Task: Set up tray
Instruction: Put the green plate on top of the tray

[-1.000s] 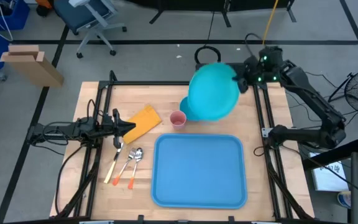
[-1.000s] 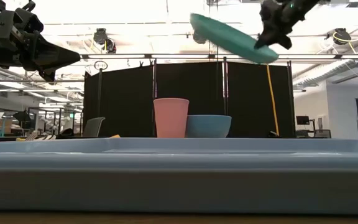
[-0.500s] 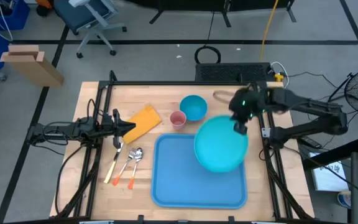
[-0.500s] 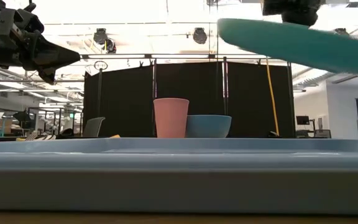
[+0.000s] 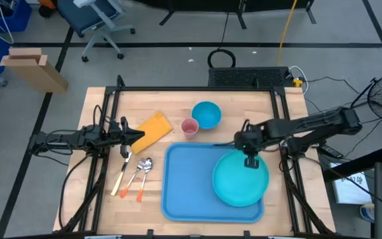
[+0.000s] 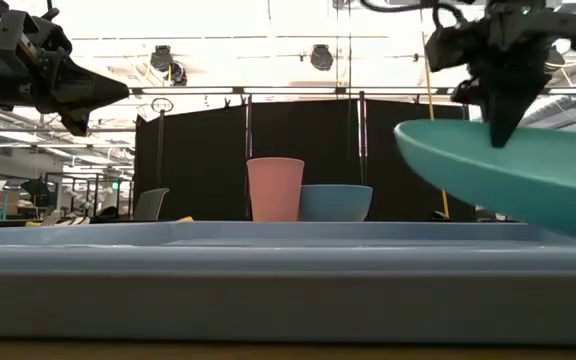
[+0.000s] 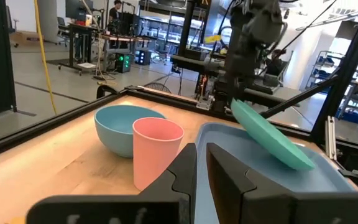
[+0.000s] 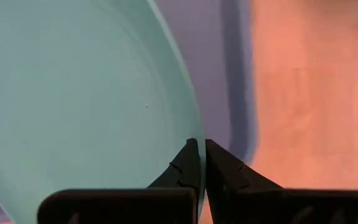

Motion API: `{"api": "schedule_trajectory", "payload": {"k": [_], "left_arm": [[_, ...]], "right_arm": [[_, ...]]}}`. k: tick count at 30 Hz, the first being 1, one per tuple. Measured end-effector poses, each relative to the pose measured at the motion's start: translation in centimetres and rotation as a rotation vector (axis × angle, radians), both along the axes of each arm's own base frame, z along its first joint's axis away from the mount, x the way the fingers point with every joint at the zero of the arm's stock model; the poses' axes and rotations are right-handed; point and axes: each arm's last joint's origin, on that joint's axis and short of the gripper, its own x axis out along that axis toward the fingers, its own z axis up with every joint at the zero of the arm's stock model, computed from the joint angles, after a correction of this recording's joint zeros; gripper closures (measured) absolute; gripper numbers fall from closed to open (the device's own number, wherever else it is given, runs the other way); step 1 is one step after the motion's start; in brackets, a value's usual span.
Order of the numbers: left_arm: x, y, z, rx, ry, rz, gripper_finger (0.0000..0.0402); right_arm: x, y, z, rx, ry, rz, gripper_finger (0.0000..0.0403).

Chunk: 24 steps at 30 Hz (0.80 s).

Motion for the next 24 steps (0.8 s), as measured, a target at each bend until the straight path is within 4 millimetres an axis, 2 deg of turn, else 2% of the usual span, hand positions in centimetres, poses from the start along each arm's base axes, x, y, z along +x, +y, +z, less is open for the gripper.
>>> {"api": "schedule_trajectory", "payload": {"k": [9, 16, 24], "left_arm": [[0.0, 0.0, 0.0, 0.000, 0.000, 0.000, 0.0364], [0.0, 0.0, 0.0, -0.001, 0.001, -0.004, 0.0364], [0.0, 0.0, 0.0, -0.001, 0.002, -0.005, 0.0364]], "right_arm": [[3.0, 0.6, -3.5, 0.006, 0.059, 0.067, 0.0403], [4.4, 0.8, -5.7, 0.011, 0.110, 0.093, 0.0402], [4.6, 0.9, -6.3, 0.004, 0.122, 0.101, 0.0393]]}}
